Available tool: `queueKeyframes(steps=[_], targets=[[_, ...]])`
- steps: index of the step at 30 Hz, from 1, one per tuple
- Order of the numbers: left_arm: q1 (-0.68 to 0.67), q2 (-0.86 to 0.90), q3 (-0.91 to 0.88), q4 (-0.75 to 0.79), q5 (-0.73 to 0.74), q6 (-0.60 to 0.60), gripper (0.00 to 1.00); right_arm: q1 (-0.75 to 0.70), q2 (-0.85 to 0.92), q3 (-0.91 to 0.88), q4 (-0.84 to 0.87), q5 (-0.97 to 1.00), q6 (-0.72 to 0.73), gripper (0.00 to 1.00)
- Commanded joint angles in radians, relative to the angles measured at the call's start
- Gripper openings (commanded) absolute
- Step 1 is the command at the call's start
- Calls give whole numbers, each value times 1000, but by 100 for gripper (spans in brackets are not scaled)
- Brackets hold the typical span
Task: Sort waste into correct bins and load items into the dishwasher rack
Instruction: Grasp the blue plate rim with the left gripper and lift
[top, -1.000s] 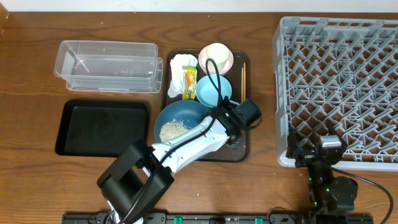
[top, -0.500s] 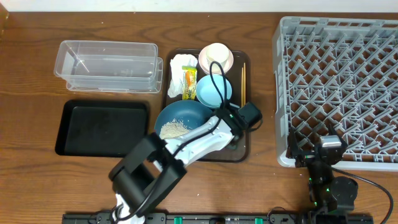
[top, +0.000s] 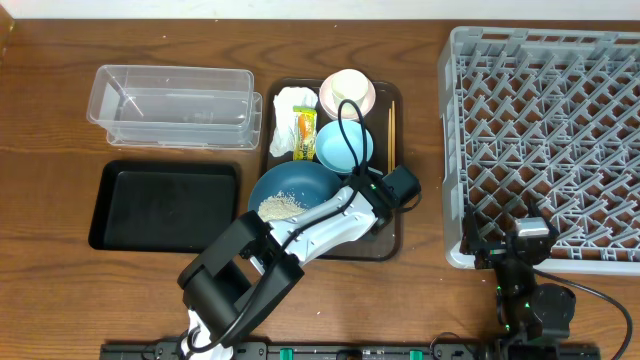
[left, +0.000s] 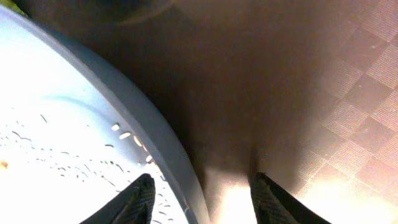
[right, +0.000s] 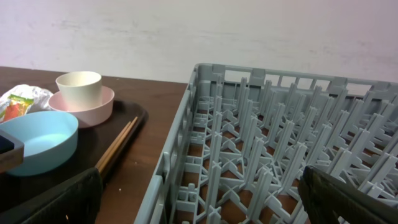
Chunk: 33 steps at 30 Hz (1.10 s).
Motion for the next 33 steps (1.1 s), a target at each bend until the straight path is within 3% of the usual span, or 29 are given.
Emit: queueKeyframes(steps=[1, 8, 14, 18, 33], targets=[[0, -26, 11, -10, -39, 2, 49, -5, -6, -2, -3, 2, -12, 99], [0, -63, 11, -9, -43, -18, 25, -5, -6, -2, -3, 2, -12, 99], [-2, -68, 12, -10, -42, -21, 19, -5, -6, -2, -3, 2, -12, 99], [-2, -68, 16, -14, -42, -24, 7, -5, -6, -2, -3, 2, -12, 99], [-2, -69, 135, -177, -42, -43, 6, -5, -6, -2, -3, 2, -12, 99]])
